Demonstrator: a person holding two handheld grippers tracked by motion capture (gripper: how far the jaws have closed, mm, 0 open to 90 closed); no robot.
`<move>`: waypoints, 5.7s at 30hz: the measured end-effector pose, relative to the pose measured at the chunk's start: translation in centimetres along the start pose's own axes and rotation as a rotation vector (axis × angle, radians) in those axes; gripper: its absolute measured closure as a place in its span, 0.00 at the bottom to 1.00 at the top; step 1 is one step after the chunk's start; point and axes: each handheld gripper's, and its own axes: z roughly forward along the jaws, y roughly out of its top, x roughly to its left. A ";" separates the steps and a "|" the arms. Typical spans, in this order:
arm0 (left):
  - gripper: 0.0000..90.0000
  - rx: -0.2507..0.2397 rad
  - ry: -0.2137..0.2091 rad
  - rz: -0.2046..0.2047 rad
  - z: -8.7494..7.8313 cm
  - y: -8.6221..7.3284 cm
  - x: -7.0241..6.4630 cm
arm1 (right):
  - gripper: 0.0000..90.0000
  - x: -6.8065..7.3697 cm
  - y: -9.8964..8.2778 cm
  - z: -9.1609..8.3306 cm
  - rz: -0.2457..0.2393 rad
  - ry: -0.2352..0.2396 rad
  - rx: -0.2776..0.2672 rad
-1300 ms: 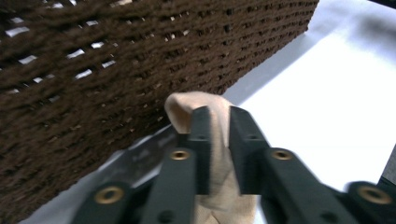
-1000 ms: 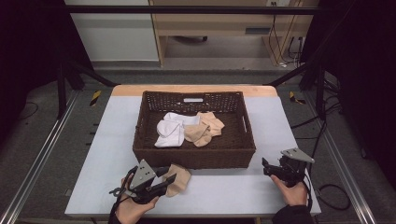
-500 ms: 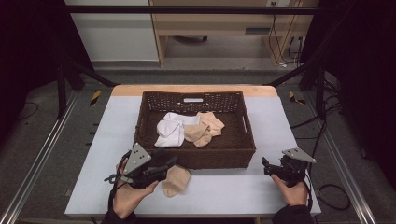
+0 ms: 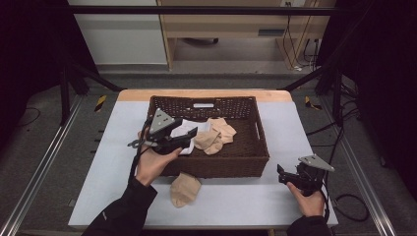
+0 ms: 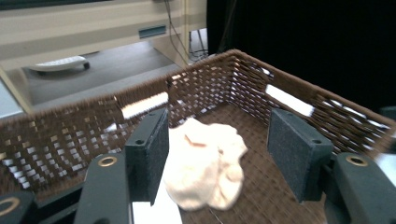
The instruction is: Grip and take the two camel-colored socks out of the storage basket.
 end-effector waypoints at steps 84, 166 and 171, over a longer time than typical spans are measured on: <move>0.94 0.513 -0.017 0.059 15.9 -3.7 -0.6 | 0.06 0.0 -0.1 0.5 -0.013 -0.017 0.018; 0.94 -0.159 -0.260 0.046 -7.4 -4.0 -5.9 | 0.06 -0.4 -0.2 -0.1 -0.003 -0.038 0.011; 0.94 -0.118 -0.269 0.040 -7.1 -5.5 -6.1 | 0.06 -0.4 -0.2 -0.1 -0.002 -0.038 0.011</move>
